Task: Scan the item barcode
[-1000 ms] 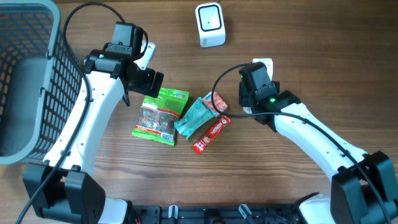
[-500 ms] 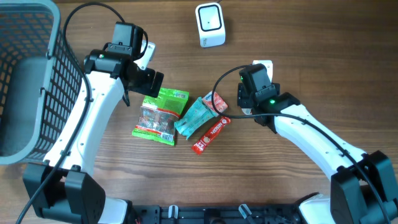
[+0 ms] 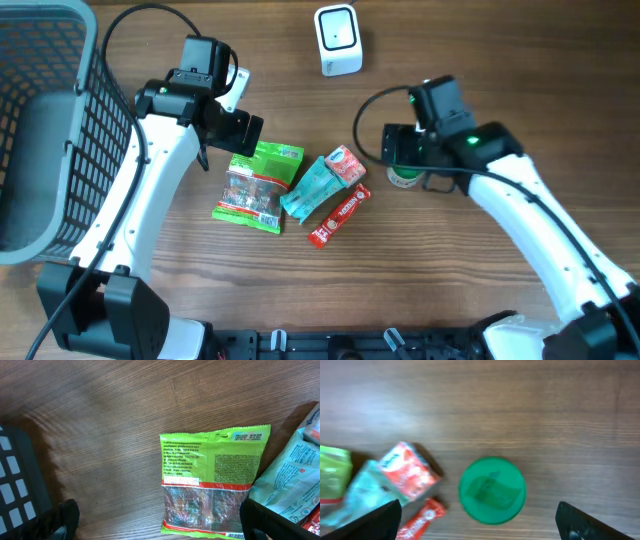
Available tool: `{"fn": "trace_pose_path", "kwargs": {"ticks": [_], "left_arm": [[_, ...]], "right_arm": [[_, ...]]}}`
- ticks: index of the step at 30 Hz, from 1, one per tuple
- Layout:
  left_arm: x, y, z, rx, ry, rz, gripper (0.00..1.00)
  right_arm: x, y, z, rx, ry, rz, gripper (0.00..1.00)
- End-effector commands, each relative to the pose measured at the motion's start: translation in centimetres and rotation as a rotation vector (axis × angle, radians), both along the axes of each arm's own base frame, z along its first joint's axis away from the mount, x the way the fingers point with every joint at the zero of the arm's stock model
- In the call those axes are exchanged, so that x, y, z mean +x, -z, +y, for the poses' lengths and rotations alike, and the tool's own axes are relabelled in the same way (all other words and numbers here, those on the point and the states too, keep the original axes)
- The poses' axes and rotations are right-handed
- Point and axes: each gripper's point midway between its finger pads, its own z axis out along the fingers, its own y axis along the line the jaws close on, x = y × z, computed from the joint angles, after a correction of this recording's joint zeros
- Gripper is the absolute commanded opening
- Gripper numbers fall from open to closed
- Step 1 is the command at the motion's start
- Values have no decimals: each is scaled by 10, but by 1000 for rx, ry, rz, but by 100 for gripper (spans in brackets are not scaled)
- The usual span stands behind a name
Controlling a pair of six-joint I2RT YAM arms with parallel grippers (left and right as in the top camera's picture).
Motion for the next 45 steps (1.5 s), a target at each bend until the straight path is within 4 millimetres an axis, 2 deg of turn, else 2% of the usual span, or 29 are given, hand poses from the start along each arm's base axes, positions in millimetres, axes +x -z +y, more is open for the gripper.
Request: {"fn": "trace_pose_path", "kwargs": {"ticks": [1,4,8,13,16,19,21,26,28,29,31,33,38,42,45], "left_arm": [[3,-5,0,9,9,-18,100],[3,-5,0,9,9,-18,100],[3,-5,0,10,9,-18,100],[3,-5,0,9,9,-18,100],[3,-5,0,9,9,-18,100],[3,-5,0,10,9,-18,100],[3,-5,0,9,9,-18,100],[3,-5,0,10,9,-18,100],[3,-5,0,9,9,-18,100],[3,-5,0,10,9,-18,100],[3,-5,0,9,9,-18,100],[3,-5,0,10,9,-18,100],[3,-5,0,9,9,-18,100],[3,-5,0,10,9,-18,100],[3,-5,0,10,9,-18,100]], "right_arm": [[-12,2,10,86,-10,71,99],[-14,4,9,81,-10,81,100],[-21,15,7,82,20,113,100],[-29,47,2,112,167,172,98],[-19,67,-8,88,289,147,95],[-6,72,-6,101,322,117,94],[1,75,-4,118,339,103,90],[-2,94,-6,98,376,155,85],[-3,99,-7,82,368,163,78],[-3,99,-8,69,350,159,76],[-1,94,-8,34,247,139,61],[-1,92,-8,0,157,126,56],[-1,92,-8,-82,-44,108,57],[-10,94,-11,-190,-292,125,66],[-5,81,-10,-164,-228,106,76]]}}
